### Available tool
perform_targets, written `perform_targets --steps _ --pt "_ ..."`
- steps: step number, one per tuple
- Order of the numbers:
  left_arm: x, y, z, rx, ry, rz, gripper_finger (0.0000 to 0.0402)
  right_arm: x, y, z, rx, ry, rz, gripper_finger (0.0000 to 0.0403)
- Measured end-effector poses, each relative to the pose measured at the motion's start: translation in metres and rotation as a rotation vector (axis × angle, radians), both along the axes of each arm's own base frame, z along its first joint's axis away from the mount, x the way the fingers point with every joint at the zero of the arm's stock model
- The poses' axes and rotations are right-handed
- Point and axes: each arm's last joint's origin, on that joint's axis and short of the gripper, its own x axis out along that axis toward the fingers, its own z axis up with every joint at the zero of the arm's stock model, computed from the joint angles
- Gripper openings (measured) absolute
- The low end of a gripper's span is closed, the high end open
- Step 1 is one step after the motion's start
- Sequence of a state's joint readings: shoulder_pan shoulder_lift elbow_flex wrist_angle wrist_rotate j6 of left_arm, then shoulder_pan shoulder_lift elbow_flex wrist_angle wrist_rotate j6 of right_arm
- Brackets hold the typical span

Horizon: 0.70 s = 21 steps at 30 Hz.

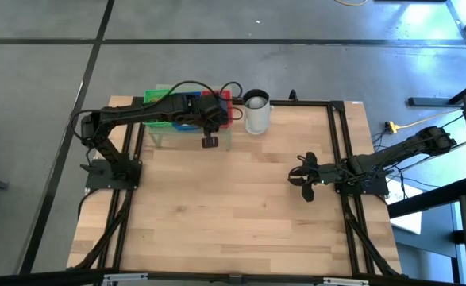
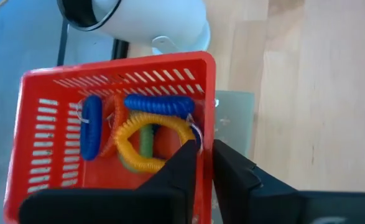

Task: Pick & Place Office Desk Supplies
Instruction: Put the red bin on the shelf, then return to Home Position

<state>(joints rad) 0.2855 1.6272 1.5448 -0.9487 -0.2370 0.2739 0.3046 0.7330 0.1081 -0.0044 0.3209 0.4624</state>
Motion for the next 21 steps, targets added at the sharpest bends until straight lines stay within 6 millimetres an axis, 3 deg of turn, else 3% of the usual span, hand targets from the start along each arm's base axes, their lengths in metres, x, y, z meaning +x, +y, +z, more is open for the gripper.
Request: perform_targets --steps 14,21 --pt "0.000 -0.003 0.001 0.026 0.002 0.002 0.0099 0.000 0.000 0.000 0.000 0.000 0.000 0.0113" --pt "-0.005 -0.022 0.027 0.164 -0.022 -0.074 0.0095 0.000 0.000 0.000 -0.001 0.000 0.000 0.0113"
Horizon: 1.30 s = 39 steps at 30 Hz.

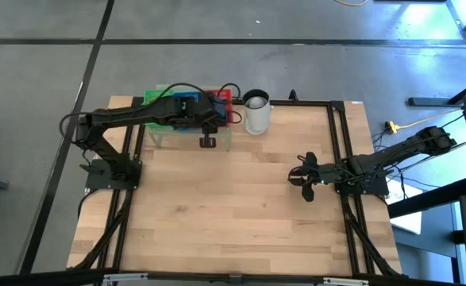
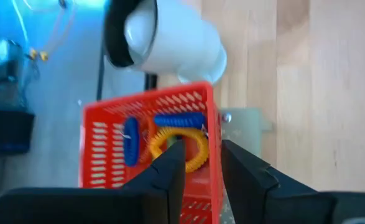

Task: Pick & Place Office Desk Supplies
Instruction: Return to Home Position

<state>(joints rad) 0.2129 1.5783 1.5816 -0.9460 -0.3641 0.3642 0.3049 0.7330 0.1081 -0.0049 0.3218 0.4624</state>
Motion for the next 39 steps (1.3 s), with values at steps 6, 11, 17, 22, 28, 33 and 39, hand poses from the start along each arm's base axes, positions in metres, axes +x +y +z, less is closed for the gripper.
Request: perform_targets --steps 6,11,17,22,28,33,39 --pt "-0.013 -0.025 0.032 0.008 -0.124 -0.027 0.0098 0.000 0.000 0.000 0.000 -0.001 0.000 0.0113" --pt "-0.029 -0.043 0.049 -0.063 -0.245 0.015 0.0093 0.000 0.000 0.000 -0.001 -0.002 -0.001 0.0113" --pt "-0.038 -0.060 0.058 -0.223 -0.345 0.030 0.0095 0.000 0.000 0.000 -0.001 -0.003 -0.002 0.0113" --pt "-0.054 -0.074 0.068 -0.349 -0.374 -0.050 0.0092 0.000 0.000 0.000 0.000 -0.004 -0.003 0.0113" --pt "-0.083 -0.092 0.059 -0.370 -0.385 -0.133 0.0091 0.000 0.000 0.000 0.000 -0.005 -0.002 0.0113" --pt "-0.100 -0.100 0.035 -0.392 -0.511 -0.195 0.0091 0.000 0.000 0.000 0.000 -0.005 -0.002 0.0113" --pt "-0.119 -0.099 -0.011 -0.404 -0.730 -0.239 0.0092 0.000 0.000 0.000 0.000 -0.005 -0.002 0.0113"
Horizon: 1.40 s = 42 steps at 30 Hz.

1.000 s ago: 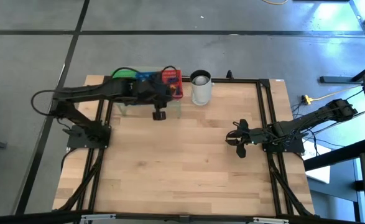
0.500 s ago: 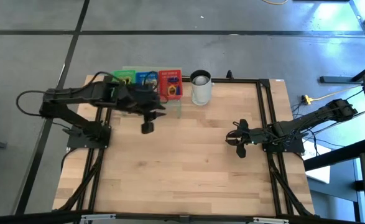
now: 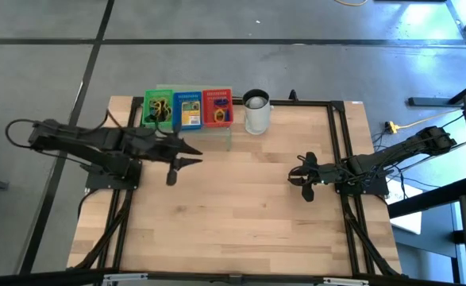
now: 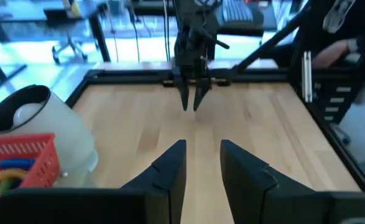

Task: Pick & Place Office Desk Supplies
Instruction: Return to Home Position

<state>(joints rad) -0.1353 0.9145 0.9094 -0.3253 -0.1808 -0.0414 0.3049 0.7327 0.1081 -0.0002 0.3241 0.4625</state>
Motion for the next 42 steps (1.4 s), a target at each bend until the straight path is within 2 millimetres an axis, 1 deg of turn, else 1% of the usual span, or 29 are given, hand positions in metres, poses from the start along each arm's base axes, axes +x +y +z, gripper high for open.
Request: perform_targets --steps 7,12,16,25,34,42 --pt "-0.024 0.007 -0.062 -0.019 -0.171 0.026 0.0095 0.000 0.000 0.000 0.000 0.001 0.000 0.0113" --pt "-0.041 0.012 -0.094 -0.027 -0.263 0.049 0.0093 0.000 0.000 0.000 0.000 0.000 0.000 0.0113" --pt "-0.052 0.015 -0.113 -0.023 -0.286 0.085 0.0091 0.000 0.000 0.000 0.000 0.000 0.001 0.0113" --pt "-0.070 0.019 -0.146 -0.013 -0.296 0.144 0.0091 0.000 0.000 0.000 0.001 0.000 0.001 0.0113" --pt "-0.079 0.020 -0.175 -0.014 -0.293 0.143 0.0090 0.000 0.000 0.000 0.001 0.000 0.002 0.0113" --pt "-0.079 0.020 -0.176 -0.012 -0.284 0.143 0.0095 0.000 0.000 0.000 0.001 0.001 0.002 0.0113"
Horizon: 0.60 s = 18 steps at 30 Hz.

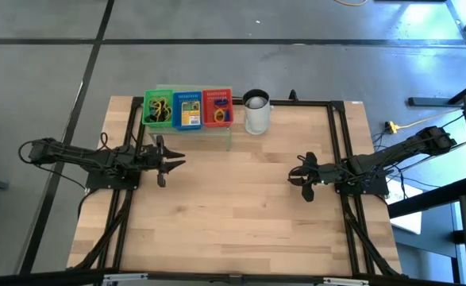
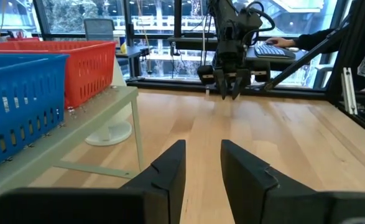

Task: Pick & Place Office Desk Supplies
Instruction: Return to Home Position

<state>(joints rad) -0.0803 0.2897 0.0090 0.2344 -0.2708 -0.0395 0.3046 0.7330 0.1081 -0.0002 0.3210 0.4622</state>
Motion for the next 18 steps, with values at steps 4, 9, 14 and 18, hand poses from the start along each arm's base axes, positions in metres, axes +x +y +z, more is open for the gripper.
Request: perform_targets --steps 4,9,14,18 --pt "0.0000 0.0000 -0.0001 0.000 0.001 0.000 0.0092 -0.0001 0.0000 -0.0001 0.000 0.000 0.000 0.0113" --pt "0.0000 0.0000 -0.0002 0.000 0.002 -0.001 0.0093 -0.0001 0.0000 -0.0001 0.000 0.000 0.000 0.0113" --pt "0.0000 0.0000 -0.0002 0.000 0.002 -0.001 0.0095 0.0000 0.0000 0.0000 0.000 0.000 0.000 0.0113" --pt "0.0000 0.0000 -0.0002 0.000 0.003 -0.002 0.0092 -0.0001 0.0000 -0.0001 0.000 0.000 0.000 0.0113"
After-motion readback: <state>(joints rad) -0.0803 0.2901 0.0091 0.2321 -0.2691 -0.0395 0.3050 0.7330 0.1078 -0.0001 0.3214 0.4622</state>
